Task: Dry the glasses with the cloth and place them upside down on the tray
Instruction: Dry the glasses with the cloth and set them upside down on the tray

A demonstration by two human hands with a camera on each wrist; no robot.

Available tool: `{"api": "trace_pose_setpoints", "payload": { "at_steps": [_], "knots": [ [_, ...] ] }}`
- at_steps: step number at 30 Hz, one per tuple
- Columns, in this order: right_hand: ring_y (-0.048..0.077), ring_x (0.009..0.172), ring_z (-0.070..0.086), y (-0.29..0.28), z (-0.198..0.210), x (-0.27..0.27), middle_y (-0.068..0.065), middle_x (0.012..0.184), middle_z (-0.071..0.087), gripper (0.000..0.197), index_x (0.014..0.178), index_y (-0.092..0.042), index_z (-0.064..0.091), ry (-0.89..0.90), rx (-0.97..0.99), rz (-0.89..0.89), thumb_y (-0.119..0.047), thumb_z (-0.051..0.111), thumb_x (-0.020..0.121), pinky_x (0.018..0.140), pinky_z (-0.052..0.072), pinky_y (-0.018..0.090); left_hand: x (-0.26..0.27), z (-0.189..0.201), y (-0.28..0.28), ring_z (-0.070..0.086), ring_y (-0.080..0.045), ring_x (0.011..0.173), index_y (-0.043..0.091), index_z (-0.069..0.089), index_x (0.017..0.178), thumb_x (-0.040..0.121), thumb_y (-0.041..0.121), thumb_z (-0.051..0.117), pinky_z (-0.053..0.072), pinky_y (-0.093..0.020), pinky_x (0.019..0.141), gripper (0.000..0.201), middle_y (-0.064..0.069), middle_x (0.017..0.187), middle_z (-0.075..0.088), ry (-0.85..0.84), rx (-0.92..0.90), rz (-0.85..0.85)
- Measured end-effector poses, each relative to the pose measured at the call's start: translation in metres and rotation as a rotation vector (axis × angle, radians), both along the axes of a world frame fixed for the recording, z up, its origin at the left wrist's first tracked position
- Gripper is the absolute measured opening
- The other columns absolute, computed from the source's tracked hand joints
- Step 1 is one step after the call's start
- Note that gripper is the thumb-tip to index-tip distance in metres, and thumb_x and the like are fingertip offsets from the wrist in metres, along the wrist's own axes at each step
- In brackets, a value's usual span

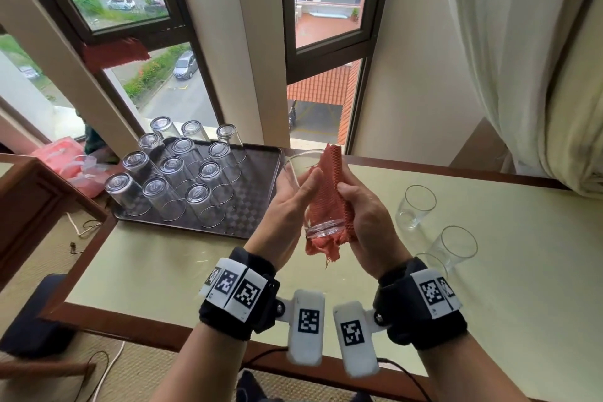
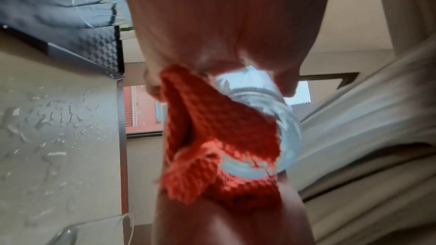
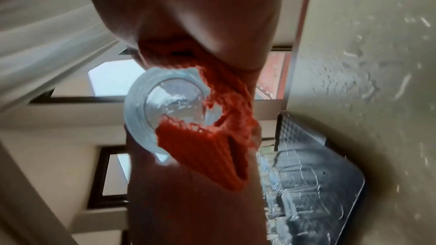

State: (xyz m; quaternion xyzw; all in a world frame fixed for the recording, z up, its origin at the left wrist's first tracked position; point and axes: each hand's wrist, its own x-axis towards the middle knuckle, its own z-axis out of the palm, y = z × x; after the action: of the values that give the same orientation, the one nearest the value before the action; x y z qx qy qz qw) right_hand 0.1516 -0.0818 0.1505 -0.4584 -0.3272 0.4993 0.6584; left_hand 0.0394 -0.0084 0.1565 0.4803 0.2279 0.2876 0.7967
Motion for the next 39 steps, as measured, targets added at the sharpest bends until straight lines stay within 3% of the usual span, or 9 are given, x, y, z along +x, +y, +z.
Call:
{"api": "trace_pose_setpoints", "payload": {
  "at_steps": [4, 8, 11, 14, 21, 25, 29, 34, 39],
  "knots": [
    [0.032, 0.125, 0.059, -0.001, 0.006, 0.002, 0.017, 0.138, 0.06, 0.047, 0.15, -0.013, 0.04, 0.268, -0.011, 0.051, -0.025, 0.029, 0.105, 0.099, 0.053, 0.043, -0.004, 0.0, -0.001, 0.061, -0.03, 0.116, 0.006, 0.042, 0.141, 0.081, 0.052, 0.068, 0.052, -0.047, 0.101, 0.08, -0.018, 0.128, 0.058, -0.045, -0.012, -0.024],
    [0.021, 0.12, 0.064, 0.001, 0.003, 0.001, 0.009, 0.14, 0.058, 0.047, 0.154, -0.02, 0.034, 0.081, -0.037, -0.004, -0.018, 0.026, 0.108, 0.093, 0.056, 0.035, -0.008, -0.006, 0.009, 0.052, -0.032, 0.131, 0.009, 0.041, 0.135, 0.095, 0.023, 0.058, 0.037, -0.051, 0.115, 0.046, -0.021, 0.14, 0.051, -0.02, -0.048, 0.036],
    [0.009, 0.109, 0.067, 0.002, -0.003, -0.003, -0.006, 0.129, 0.062, 0.047, 0.154, -0.022, 0.033, -0.114, -0.048, -0.02, -0.012, 0.029, 0.108, 0.084, 0.056, 0.025, -0.009, -0.004, 0.011, 0.056, -0.025, 0.124, 0.012, 0.026, 0.14, 0.082, 0.001, 0.059, 0.052, -0.035, 0.1, 0.067, -0.016, 0.137, 0.049, -0.029, -0.06, 0.047],
    [0.015, 0.118, 0.064, 0.001, -0.002, -0.006, -0.002, 0.136, 0.06, 0.051, 0.155, -0.024, 0.032, -0.069, -0.034, -0.005, -0.023, 0.036, 0.104, 0.092, 0.057, 0.032, -0.006, -0.007, 0.007, 0.061, -0.019, 0.118, 0.023, 0.013, 0.147, 0.074, 0.015, 0.075, 0.057, -0.025, 0.084, 0.096, -0.01, 0.136, 0.049, 0.008, -0.049, 0.042],
    [0.031, 0.13, 0.055, -0.002, -0.003, 0.003, 0.014, 0.146, 0.053, 0.048, 0.153, -0.017, 0.034, 0.329, 0.015, 0.071, -0.021, 0.03, 0.105, 0.108, 0.045, 0.049, -0.008, -0.007, 0.008, 0.054, -0.034, 0.129, 0.006, 0.045, 0.142, 0.089, 0.043, 0.056, 0.041, -0.052, 0.111, 0.066, -0.019, 0.14, 0.056, 0.013, -0.053, 0.012],
    [0.021, 0.118, 0.064, 0.0, -0.005, 0.005, 0.001, 0.143, 0.056, 0.049, 0.152, -0.029, 0.035, -0.028, -0.013, 0.01, -0.013, 0.033, 0.106, 0.085, 0.059, 0.034, -0.008, -0.006, 0.013, 0.065, -0.014, 0.107, 0.014, 0.047, 0.119, 0.089, 0.008, 0.064, 0.048, -0.031, 0.095, 0.035, -0.002, 0.111, 0.068, -0.007, -0.021, 0.028],
    [0.023, 0.129, 0.057, 0.002, -0.013, 0.002, 0.003, 0.149, 0.05, 0.055, 0.156, -0.029, 0.029, -0.038, -0.039, 0.028, -0.026, 0.039, 0.101, 0.101, 0.052, 0.044, -0.001, -0.003, 0.008, 0.071, -0.006, 0.094, 0.028, 0.038, 0.113, 0.094, 0.015, 0.055, 0.056, -0.02, 0.078, 0.028, 0.0, 0.104, 0.071, 0.022, -0.026, 0.003],
    [0.029, 0.122, 0.062, 0.001, -0.012, 0.005, 0.01, 0.137, 0.062, 0.047, 0.149, -0.02, 0.041, 0.336, -0.005, 0.052, -0.021, 0.033, 0.103, 0.095, 0.056, 0.04, -0.005, -0.006, 0.003, 0.047, -0.025, 0.138, 0.009, 0.028, 0.152, 0.087, 0.054, 0.062, 0.035, -0.052, 0.116, 0.086, -0.015, 0.151, 0.046, 0.141, 0.01, -0.011],
    [0.021, 0.125, 0.06, 0.002, -0.021, 0.005, 0.006, 0.147, 0.052, 0.047, 0.153, -0.023, 0.036, 0.014, -0.092, -0.048, -0.015, 0.033, 0.107, 0.097, 0.054, 0.035, -0.008, -0.015, 0.01, 0.05, -0.015, 0.127, 0.018, 0.018, 0.151, 0.103, 0.013, 0.046, 0.035, -0.03, 0.11, 0.056, -0.008, 0.144, 0.048, 0.248, 0.078, 0.001]
  ]
}}
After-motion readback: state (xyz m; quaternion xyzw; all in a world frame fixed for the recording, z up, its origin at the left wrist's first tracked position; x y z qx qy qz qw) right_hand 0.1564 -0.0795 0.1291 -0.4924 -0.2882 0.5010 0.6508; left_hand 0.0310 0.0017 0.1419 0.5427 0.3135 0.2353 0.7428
